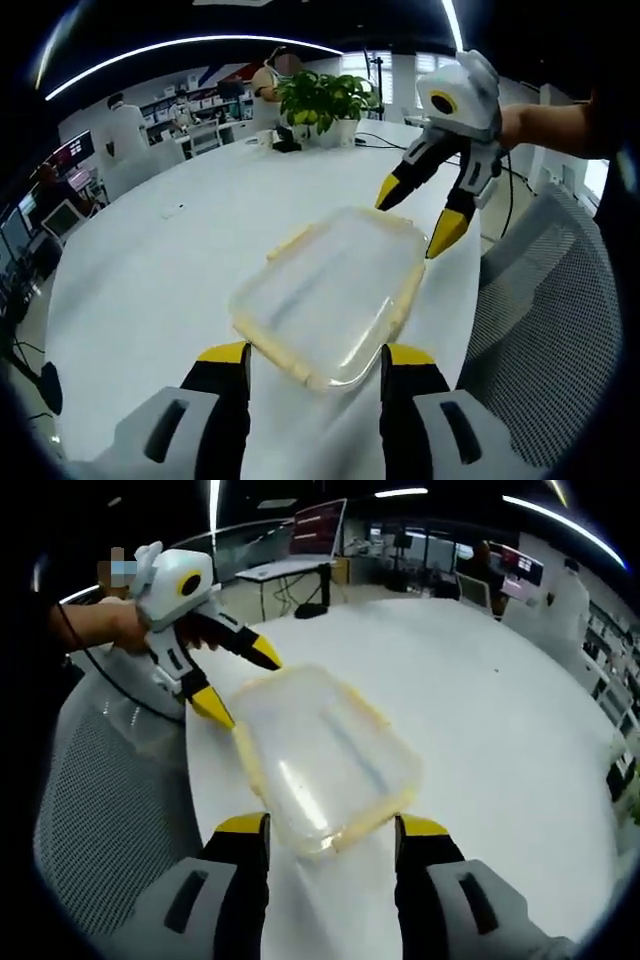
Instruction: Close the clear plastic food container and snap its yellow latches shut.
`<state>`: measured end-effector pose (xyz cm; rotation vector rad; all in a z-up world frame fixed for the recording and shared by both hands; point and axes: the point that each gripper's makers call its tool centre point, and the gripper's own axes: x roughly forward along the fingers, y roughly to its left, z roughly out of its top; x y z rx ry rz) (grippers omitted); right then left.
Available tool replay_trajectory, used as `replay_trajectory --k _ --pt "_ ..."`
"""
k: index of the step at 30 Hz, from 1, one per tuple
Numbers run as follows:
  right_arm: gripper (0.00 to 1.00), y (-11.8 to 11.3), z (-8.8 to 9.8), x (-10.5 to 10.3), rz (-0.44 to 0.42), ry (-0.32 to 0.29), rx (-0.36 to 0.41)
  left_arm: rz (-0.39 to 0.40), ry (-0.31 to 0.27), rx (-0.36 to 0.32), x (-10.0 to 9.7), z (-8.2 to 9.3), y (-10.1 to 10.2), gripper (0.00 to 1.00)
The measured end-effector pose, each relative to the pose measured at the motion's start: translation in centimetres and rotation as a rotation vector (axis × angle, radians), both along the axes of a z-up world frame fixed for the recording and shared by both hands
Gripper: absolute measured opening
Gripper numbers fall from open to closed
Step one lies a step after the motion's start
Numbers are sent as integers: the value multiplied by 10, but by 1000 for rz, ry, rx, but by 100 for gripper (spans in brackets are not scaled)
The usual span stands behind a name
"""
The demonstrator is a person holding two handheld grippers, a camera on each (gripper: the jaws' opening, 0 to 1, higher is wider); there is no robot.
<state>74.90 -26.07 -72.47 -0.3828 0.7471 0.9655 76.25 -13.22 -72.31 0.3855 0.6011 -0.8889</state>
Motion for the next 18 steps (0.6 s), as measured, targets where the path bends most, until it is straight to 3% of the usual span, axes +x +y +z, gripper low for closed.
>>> replay_trajectory --k 18 --pt "47 4 0 33 -9 -12 -10 4 3 6 34 0 4 46"
